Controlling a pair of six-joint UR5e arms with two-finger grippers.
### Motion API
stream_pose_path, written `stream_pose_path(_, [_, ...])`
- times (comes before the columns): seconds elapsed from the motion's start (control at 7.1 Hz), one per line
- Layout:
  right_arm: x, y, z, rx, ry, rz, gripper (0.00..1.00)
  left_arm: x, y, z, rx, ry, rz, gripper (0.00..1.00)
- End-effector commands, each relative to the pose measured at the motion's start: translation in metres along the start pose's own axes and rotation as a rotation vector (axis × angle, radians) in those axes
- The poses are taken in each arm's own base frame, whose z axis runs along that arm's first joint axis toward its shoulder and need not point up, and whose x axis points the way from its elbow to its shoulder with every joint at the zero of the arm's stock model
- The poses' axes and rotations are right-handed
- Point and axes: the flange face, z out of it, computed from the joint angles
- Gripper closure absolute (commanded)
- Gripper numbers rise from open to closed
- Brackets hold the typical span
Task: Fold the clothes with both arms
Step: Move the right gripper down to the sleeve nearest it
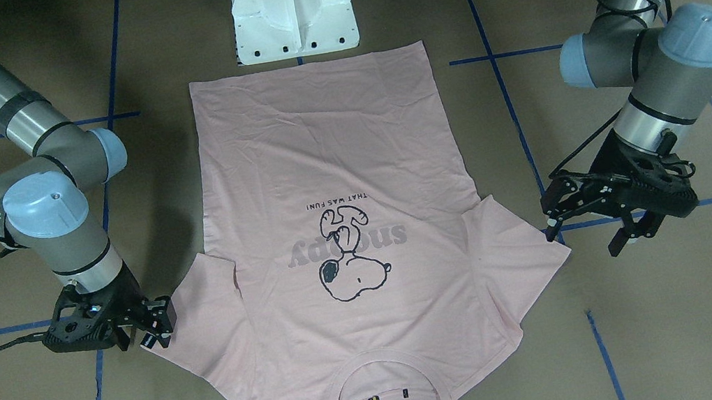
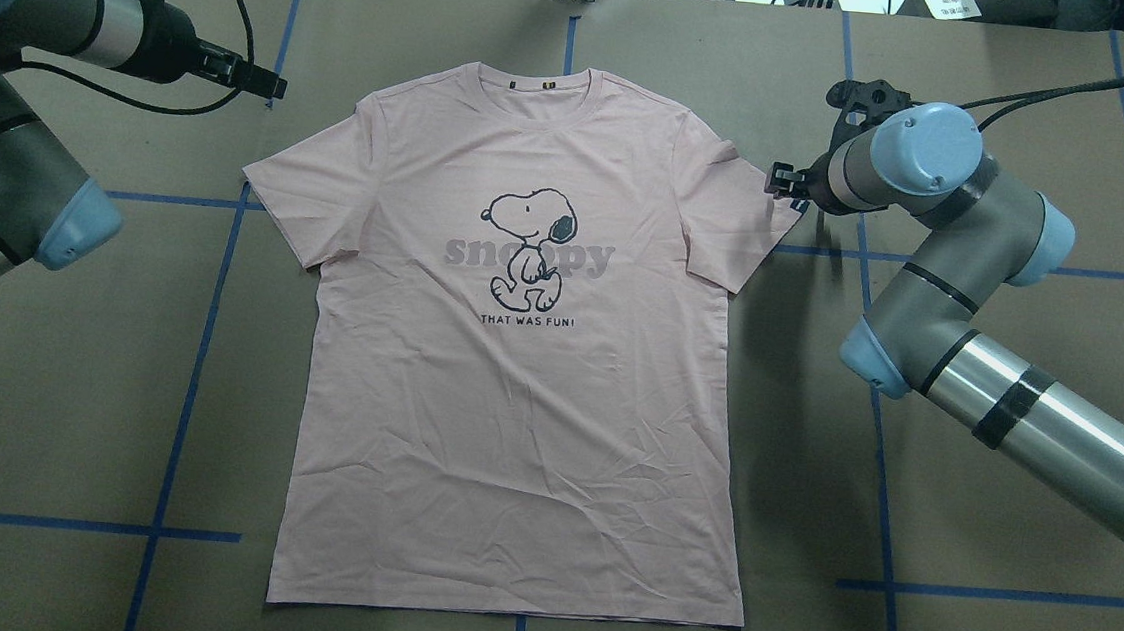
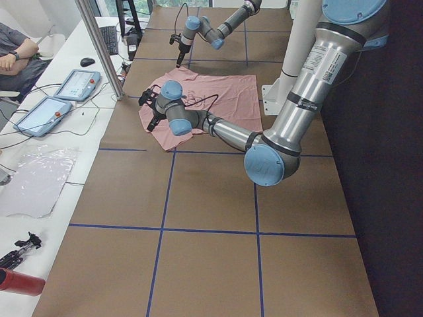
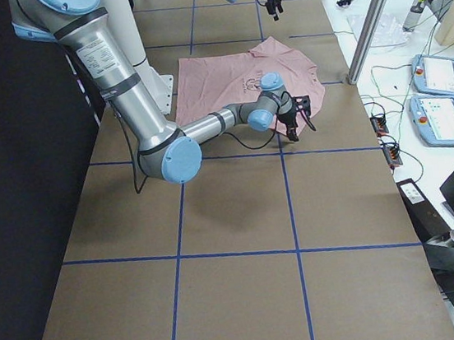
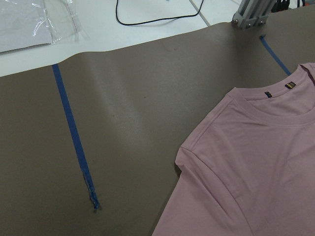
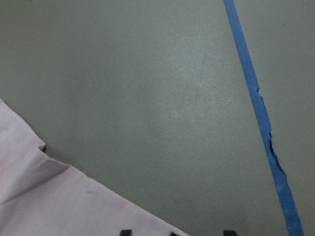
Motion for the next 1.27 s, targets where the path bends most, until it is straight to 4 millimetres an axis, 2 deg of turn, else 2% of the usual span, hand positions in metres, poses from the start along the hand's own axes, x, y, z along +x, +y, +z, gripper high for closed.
stream_pose_path(0.0, [0.004,0.001,0.005,-0.005,0.011,-0.001,0.38,0.001,0.000,0.001,0.000,0.000,0.001,0.00])
stream_pose_path(0.14, [0.004,0.001,0.005,-0.006,0.011,-0.002,0.42,-0.001,0.002,0.001,-0.003,-0.003,-0.001,0.00])
stream_pose_path(0.28, [0.004,0.001,0.006,-0.007,0.014,0.000,0.52,-0.001,0.002,0.001,-0.004,-0.004,0.006,0.00])
stream_pose_path(0.42, [0.002,0.001,0.005,-0.007,0.009,0.000,0.68,-0.001,0.003,0.001,-0.007,-0.002,0.033,0.00])
stream_pose_path(0.56, [0.001,0.000,0.005,-0.006,0.008,0.003,0.91,-0.001,0.003,0.001,-0.006,-0.001,0.035,0.00])
stream_pose_path(0.7, [-0.003,0.000,0.004,-0.006,0.003,0.001,1.00,-0.001,0.003,0.001,-0.006,-0.001,0.035,0.00])
stream_pose_path(0.84, [-0.005,0.000,0.002,-0.006,0.000,0.001,1.00,-0.001,0.003,0.001,-0.006,-0.001,0.035,0.00])
stream_pose_path(0.99, [-0.024,-0.008,-0.008,-0.004,-0.018,0.006,1.00,-0.002,0.003,0.001,-0.007,-0.002,0.034,0.00])
stream_pose_path(1.13, [-0.068,-0.022,-0.025,-0.022,0.024,0.024,1.00,-0.002,0.003,0.001,-0.007,-0.002,0.034,0.00])
